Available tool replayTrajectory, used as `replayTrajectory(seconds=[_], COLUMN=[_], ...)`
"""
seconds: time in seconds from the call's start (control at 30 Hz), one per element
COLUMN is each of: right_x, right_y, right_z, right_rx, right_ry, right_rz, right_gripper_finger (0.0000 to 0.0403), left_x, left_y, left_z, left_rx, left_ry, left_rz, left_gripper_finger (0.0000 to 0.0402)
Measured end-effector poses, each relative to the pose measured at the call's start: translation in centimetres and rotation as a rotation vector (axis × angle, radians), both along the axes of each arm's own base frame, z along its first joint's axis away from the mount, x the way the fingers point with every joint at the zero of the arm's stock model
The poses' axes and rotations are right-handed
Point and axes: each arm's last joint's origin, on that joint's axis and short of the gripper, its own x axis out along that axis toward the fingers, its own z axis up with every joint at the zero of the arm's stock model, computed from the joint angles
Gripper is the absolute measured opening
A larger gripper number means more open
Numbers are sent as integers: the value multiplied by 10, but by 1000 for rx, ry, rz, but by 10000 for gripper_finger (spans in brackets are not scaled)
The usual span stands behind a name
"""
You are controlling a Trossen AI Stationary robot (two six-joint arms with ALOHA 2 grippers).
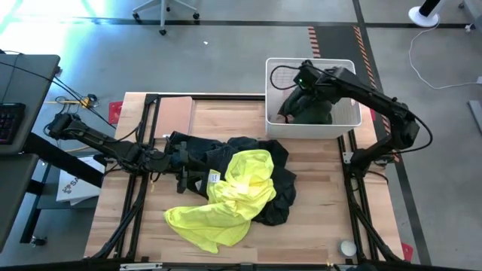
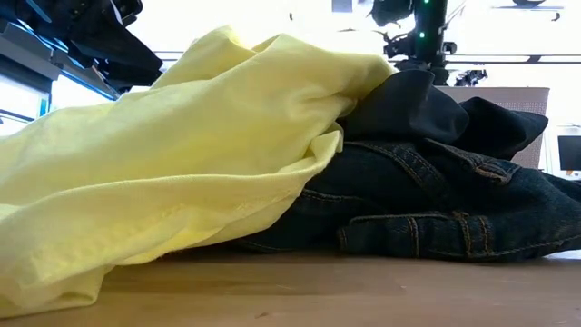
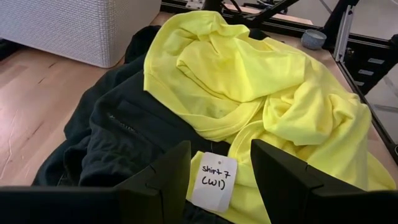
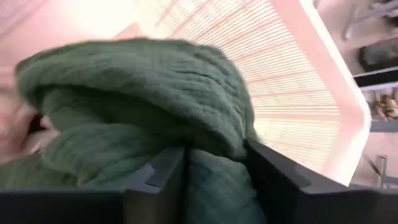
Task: Sort clothes
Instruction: Put the green shirt into the white laundry bin, then put the yellow shirt into the white laundry bin
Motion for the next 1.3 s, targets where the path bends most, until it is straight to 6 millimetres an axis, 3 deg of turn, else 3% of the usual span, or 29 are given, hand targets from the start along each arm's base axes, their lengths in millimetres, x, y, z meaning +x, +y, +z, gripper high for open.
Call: replayTrajectory(seconds=[0.13, 0.3, 0.47, 0.6, 0.8, 1.07, 1.2, 1.3], right_x=[-2, 1, 11, 26, 62, 111, 121, 124], right_y=[-2, 12, 50, 93, 173, 269, 296, 302], right_z=[18, 57, 88, 96, 85, 40, 22, 12], right_rx=[-138, -319, -380, -324, -193, -52, -12, 10], right_ry=[13, -117, -370, -504, -574, -580, -580, -545], right_rz=[-51, -9, 214, 442, 784, 1058, 1088, 1081], right_gripper_finger=[187, 191, 192, 192, 192, 192, 192, 192], left_x=[0, 0, 0, 0, 0, 0, 0, 0], left_y=[0, 0, 0, 0, 0, 1, 1, 1], left_z=[0, 0, 0, 0, 0, 0, 0, 0], left_rx=[0, -15, -33, -41, -28, -8, -2, -8], left_ry=[0, -1, -1, -2, -4, -5, -7, -7], left_rz=[0, 8, 15, 18, 25, 25, 23, 26], left_gripper_finger=[165, 165, 165, 165, 165, 165, 165, 165])
